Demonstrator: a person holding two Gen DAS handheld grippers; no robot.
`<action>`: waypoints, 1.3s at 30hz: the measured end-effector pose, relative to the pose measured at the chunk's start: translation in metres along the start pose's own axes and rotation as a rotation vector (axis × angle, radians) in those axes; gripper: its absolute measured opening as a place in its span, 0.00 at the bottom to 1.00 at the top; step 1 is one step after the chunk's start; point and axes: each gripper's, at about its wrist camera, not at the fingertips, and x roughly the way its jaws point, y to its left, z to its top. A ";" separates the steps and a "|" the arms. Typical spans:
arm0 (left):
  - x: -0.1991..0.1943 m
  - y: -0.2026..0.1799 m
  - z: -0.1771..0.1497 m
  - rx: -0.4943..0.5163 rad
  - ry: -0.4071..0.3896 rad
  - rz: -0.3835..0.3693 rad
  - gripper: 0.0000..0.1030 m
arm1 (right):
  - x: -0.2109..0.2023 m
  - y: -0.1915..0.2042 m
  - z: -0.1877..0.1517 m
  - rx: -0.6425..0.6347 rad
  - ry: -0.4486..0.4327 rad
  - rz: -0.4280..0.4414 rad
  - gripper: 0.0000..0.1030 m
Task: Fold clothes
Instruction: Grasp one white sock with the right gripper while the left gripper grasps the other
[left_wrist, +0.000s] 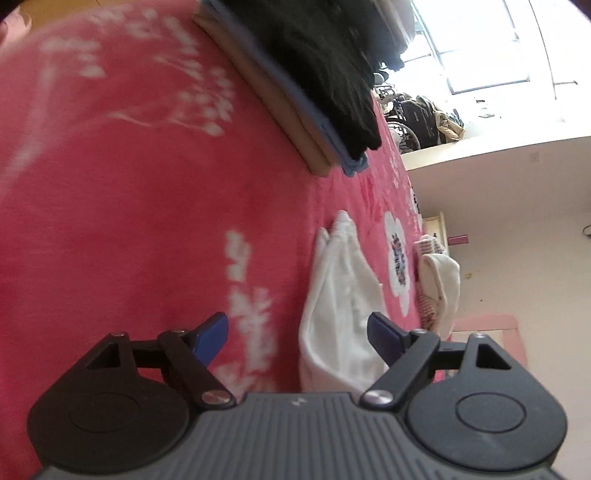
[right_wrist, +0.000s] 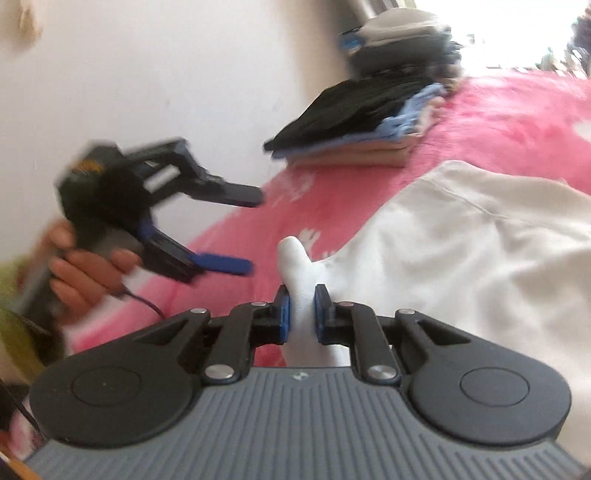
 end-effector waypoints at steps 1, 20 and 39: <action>0.009 -0.005 0.002 0.020 0.010 -0.014 0.84 | -0.003 -0.002 -0.001 0.017 -0.010 0.004 0.11; 0.131 -0.037 0.053 -0.001 0.103 0.002 0.61 | -0.016 0.003 0.008 0.056 -0.086 0.040 0.11; 0.149 -0.204 0.000 0.242 0.053 -0.021 0.12 | -0.124 -0.013 -0.006 0.200 -0.300 -0.147 0.11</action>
